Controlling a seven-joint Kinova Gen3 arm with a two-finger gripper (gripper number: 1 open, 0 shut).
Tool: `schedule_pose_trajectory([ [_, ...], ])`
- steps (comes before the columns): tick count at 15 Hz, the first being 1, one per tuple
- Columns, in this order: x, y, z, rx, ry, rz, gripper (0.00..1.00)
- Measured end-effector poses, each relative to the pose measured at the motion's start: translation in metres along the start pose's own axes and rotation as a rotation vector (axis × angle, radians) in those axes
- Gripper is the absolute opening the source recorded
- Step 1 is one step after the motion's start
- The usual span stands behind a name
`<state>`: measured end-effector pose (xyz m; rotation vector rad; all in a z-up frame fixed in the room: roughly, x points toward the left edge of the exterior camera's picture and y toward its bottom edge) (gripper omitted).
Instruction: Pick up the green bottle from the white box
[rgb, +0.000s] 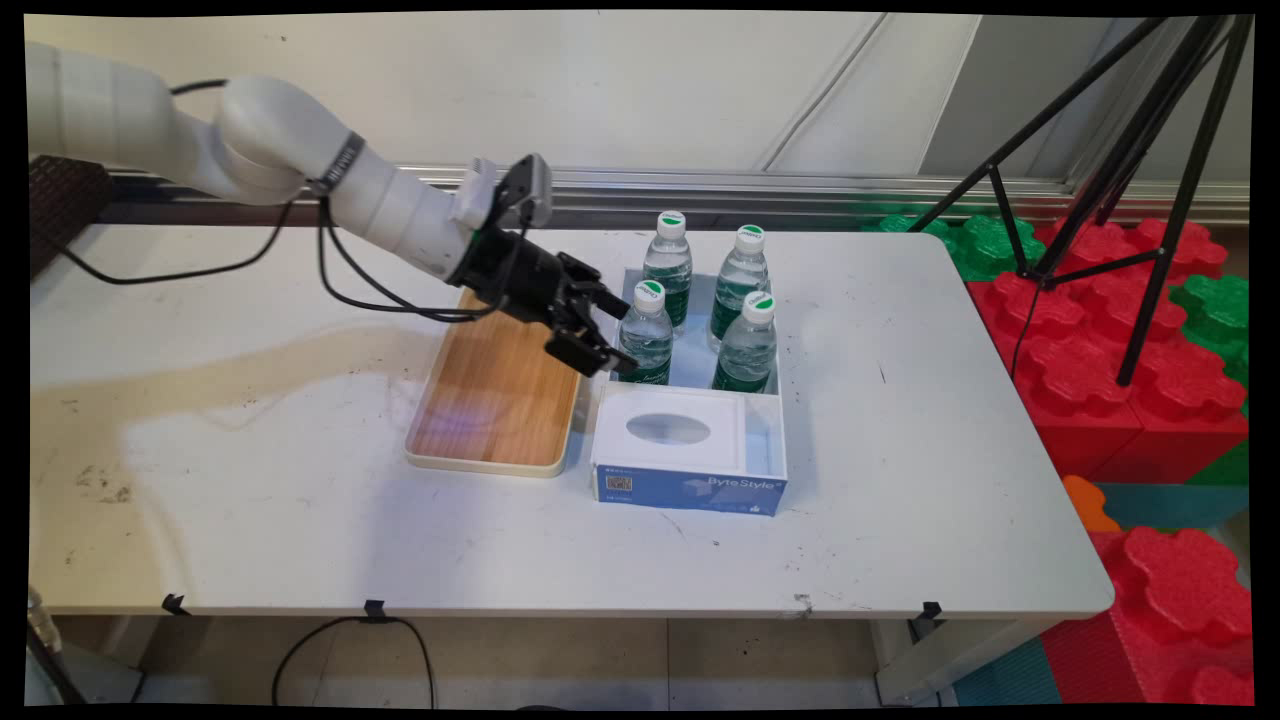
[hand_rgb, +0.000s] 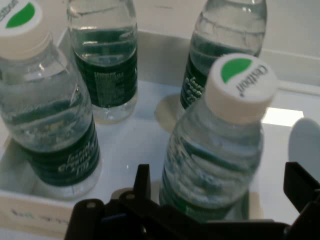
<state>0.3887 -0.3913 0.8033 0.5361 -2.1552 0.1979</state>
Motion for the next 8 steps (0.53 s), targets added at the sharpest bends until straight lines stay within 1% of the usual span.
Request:
schedule_pose_trajectory([
  [4,-0.001,-0.005,0.029,-0.008,0.029,-0.011,1.0],
  [6,-0.001,-0.007,0.036,-0.009,0.036,-0.014,1.0],
  [7,-0.001,-0.008,0.04,-0.01,0.041,-0.016,0.0],
  [8,-0.001,-0.008,0.043,-0.01,0.045,-0.019,0.0],
])
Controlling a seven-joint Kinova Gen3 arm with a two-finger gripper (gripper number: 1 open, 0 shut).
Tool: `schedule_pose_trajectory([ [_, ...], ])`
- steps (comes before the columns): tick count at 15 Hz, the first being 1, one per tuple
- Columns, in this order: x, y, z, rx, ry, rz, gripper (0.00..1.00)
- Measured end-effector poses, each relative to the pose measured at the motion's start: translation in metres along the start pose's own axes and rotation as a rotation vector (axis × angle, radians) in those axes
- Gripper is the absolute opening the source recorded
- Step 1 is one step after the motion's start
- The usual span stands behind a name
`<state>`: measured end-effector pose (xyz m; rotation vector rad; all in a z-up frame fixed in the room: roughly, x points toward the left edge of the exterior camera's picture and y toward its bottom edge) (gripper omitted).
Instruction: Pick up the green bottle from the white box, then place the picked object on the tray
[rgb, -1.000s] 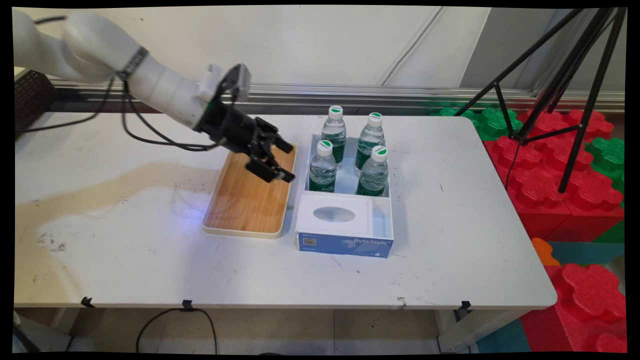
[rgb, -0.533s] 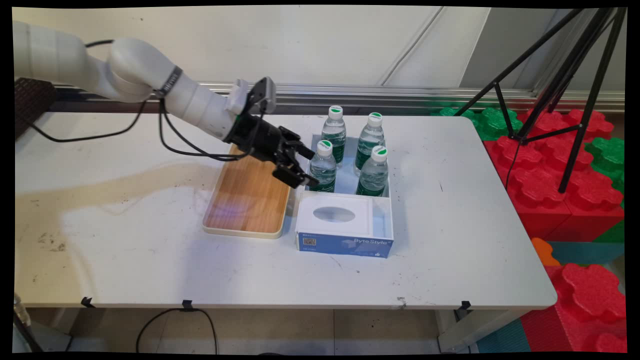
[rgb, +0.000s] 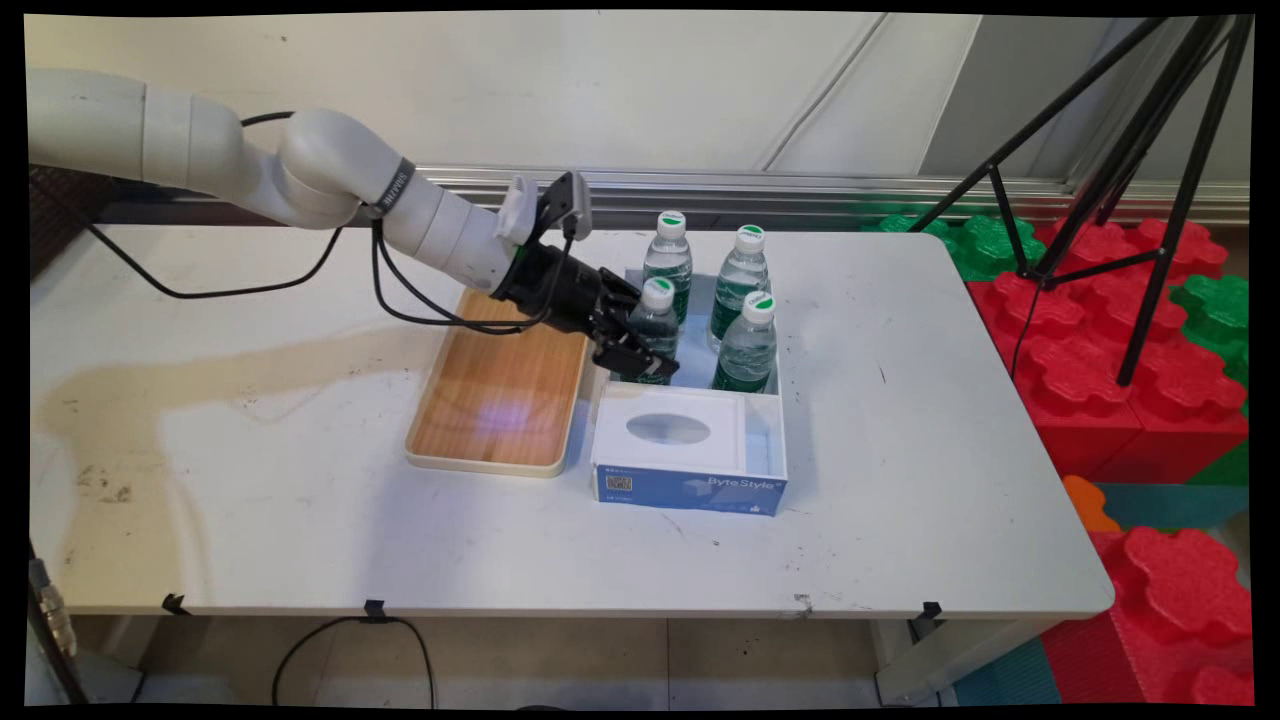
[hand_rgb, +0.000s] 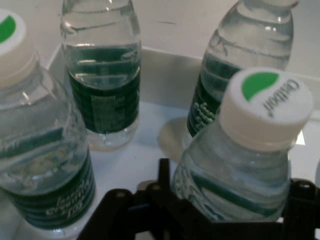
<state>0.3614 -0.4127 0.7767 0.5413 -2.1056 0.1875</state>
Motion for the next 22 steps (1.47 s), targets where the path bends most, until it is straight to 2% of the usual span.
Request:
schedule_pose_trajectory([
  [5,0.008,-0.001,-0.001,-0.004,0.022,-0.012,0.0],
  [12,0.04,0.008,-0.037,-0.013,0.047,-0.03,0.0],
  [15,0.064,0.015,-0.073,0.006,0.036,-0.024,0.0],
  [17,0.08,0.021,-0.107,0.035,0.028,-0.017,0.0],
  [22,0.094,0.025,-0.18,0.106,0.016,-0.005,0.0],
])
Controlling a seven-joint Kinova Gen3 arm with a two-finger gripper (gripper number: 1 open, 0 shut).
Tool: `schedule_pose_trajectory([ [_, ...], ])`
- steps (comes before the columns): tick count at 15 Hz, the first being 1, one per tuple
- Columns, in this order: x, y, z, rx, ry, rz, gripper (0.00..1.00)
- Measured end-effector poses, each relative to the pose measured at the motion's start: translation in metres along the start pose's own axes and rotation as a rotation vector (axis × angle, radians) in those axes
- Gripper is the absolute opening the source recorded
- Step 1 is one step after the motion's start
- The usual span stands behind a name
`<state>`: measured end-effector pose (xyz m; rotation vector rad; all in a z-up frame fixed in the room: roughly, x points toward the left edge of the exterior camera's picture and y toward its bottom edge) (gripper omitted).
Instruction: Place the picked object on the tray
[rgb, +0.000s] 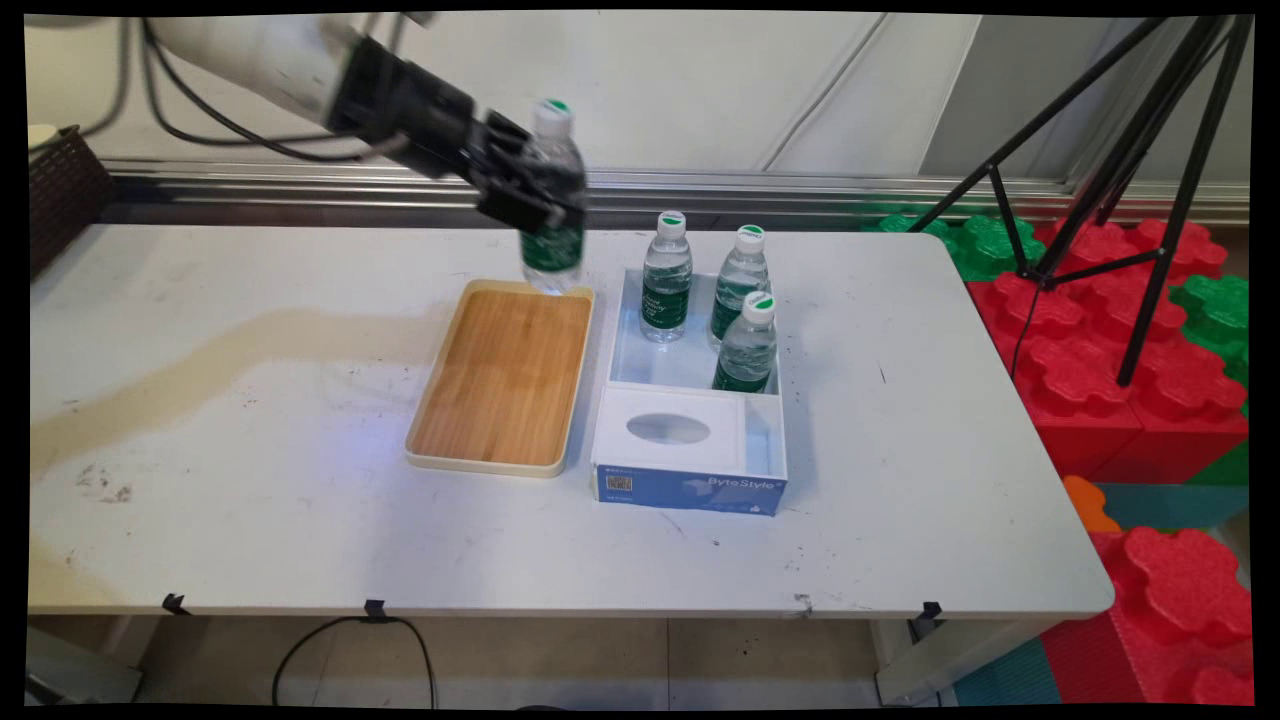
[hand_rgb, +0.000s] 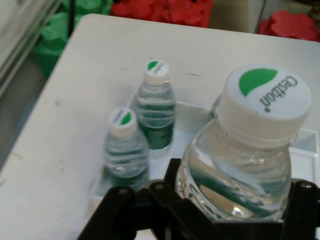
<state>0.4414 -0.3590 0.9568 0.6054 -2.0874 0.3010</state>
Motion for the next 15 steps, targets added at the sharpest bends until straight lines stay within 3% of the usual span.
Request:
schedule_pose_trajectory([
  [3,-0.002,-0.009,-0.037,0.058,0.019,0.011,0.0],
  [7,-0.014,-0.02,-0.057,0.108,0.062,0.027,0.0],
  [15,-0.051,-0.042,-0.033,0.106,0.088,0.003,0.0],
])
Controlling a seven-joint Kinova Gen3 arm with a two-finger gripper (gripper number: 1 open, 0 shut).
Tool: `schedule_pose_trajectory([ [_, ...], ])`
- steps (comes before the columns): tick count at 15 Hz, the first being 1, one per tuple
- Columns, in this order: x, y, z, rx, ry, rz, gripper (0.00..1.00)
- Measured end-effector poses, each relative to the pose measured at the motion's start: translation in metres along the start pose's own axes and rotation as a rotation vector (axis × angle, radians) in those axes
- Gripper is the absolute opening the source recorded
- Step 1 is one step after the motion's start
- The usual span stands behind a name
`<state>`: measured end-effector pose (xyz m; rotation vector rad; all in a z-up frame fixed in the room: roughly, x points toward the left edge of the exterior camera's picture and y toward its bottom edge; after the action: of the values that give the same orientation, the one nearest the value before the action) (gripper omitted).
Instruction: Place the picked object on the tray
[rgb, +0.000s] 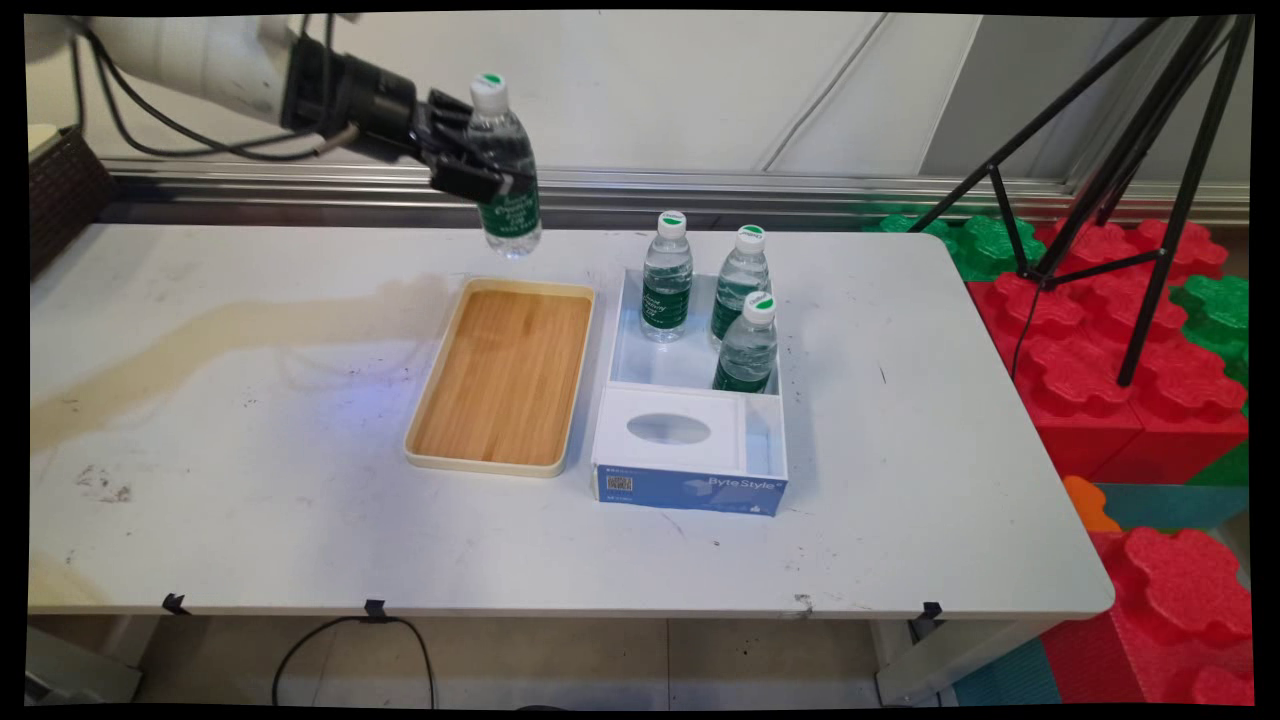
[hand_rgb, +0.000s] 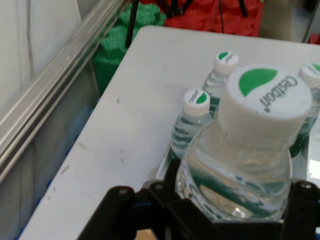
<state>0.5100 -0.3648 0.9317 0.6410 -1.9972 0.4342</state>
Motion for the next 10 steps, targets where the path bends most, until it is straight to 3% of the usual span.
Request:
schedule_pose_trajectory([
  [10,-0.06,-0.027,0.055,-0.039,-0.039,-0.078,0.0],
])
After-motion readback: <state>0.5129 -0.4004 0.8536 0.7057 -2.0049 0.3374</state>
